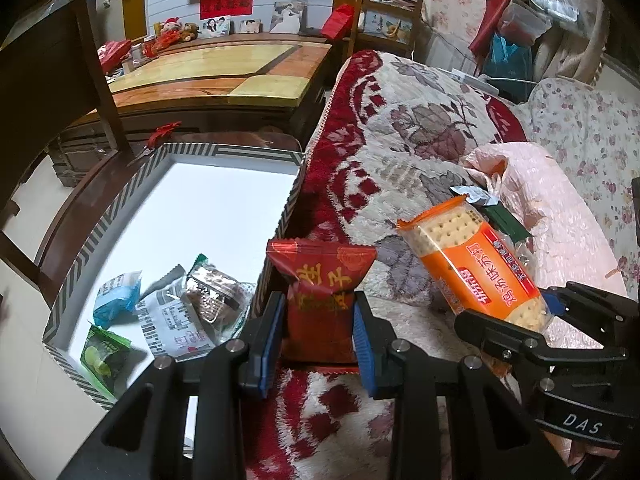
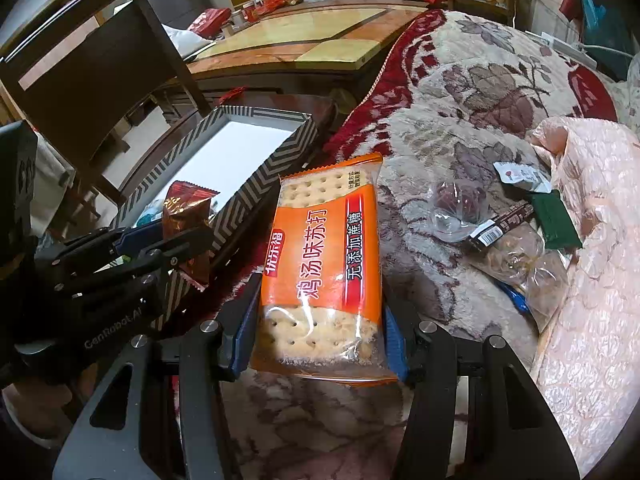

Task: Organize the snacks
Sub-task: 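Carry the red candy packet and orange cracker pack over the white tray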

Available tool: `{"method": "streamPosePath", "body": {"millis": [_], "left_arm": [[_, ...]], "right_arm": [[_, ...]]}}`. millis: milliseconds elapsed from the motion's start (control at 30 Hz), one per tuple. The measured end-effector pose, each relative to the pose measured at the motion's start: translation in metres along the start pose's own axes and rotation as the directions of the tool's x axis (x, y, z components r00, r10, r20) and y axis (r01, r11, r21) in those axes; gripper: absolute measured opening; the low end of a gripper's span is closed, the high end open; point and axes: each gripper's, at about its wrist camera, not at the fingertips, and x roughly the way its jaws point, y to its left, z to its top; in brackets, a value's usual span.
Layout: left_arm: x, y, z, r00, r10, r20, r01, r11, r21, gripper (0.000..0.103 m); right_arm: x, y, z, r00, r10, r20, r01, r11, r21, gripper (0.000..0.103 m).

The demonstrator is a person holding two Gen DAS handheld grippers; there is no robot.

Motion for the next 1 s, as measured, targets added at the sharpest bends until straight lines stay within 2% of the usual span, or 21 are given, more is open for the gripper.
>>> {"method": "streamPosePath", "body": {"millis": [1000], "left_arm": [[-0.007, 0.031, -0.004, 0.999, 0.038, 0.006, -0.038, 0.997, -0.063, 0.035]], "right_arm": [[0.014, 0.041, 0.012, 1.000, 0.012, -0.028, -0.015, 0.995, -0.095, 0.052]]}}
